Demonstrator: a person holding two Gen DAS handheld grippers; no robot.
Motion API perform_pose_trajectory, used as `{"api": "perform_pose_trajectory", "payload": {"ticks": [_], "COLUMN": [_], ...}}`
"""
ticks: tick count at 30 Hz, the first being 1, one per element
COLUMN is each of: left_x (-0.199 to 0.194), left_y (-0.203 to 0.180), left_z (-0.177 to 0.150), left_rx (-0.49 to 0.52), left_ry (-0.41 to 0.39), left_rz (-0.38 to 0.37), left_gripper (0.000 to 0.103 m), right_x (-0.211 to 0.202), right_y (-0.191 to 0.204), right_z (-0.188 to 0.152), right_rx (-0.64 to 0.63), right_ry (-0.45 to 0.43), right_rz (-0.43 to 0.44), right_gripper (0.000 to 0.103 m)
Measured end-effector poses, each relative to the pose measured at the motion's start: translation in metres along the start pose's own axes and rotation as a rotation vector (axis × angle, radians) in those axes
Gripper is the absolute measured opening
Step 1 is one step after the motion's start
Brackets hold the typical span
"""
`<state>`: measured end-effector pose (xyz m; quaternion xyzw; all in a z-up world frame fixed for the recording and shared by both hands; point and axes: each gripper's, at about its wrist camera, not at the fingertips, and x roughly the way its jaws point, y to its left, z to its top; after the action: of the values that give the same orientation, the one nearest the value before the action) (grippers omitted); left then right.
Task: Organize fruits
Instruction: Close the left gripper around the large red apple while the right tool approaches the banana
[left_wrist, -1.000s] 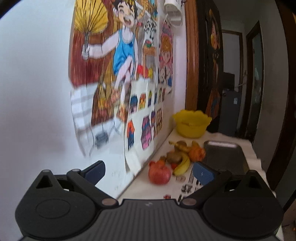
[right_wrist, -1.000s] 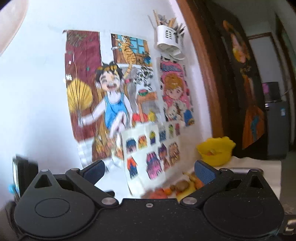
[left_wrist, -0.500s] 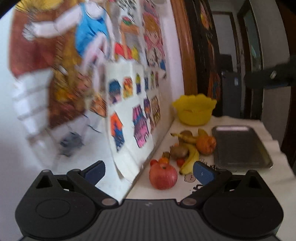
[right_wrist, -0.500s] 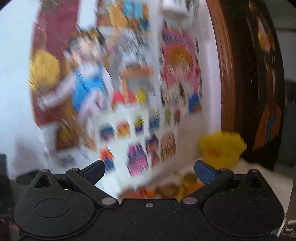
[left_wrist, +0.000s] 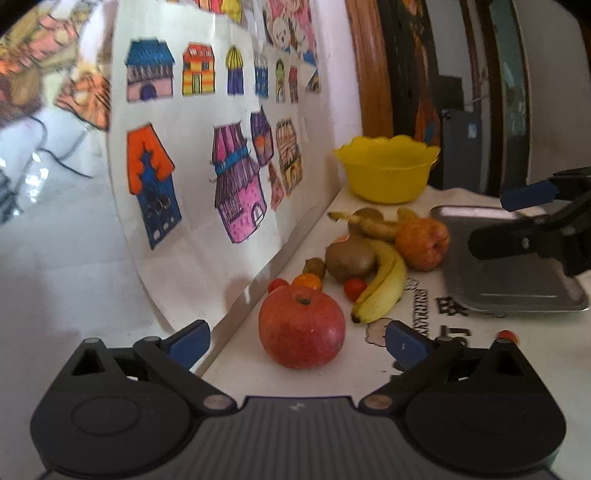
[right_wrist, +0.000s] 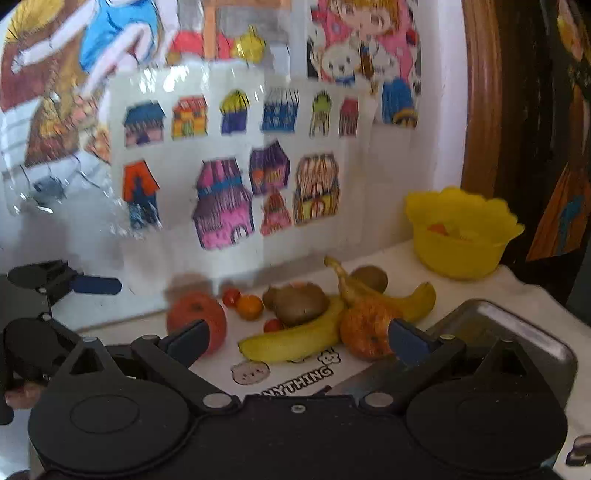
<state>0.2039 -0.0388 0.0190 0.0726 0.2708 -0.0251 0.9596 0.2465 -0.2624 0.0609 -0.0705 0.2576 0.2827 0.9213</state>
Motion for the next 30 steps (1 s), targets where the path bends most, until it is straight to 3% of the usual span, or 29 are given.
{"api": "perform_pose_trajectory", "payload": {"ticks": [5,13,25,30], "left_x": [0.018,0.04,0.061,0.065], "left_y": [0.002,0.002,0.007,0.012], "left_z": [0.0,0.0,-0.003,-0.002], "left_rx": [-0.005,0.001,-0.028,-0.067], "left_ry": [0.025,0.05,0.074,0.081], "left_rz": [0.02,0.0,-0.041,-0.055], "left_gripper": [0.103,0.098,0.088,0.083], "right_x": [0.026,0.059,0.104,0.115], "right_y": [-0.009,-0.012,-0.012,-0.011], "right_z": [-0.007,-0.009,-0.009,-0.007], "right_rx": [-0.006,0.136,0.32,0.377], "right_ry": [0.027,0.084,0.167,0.164], "right_rz": [0.057,0.124,0.042,-0.007], "right_gripper": [0.102,0.102,0.099,0.099]}}
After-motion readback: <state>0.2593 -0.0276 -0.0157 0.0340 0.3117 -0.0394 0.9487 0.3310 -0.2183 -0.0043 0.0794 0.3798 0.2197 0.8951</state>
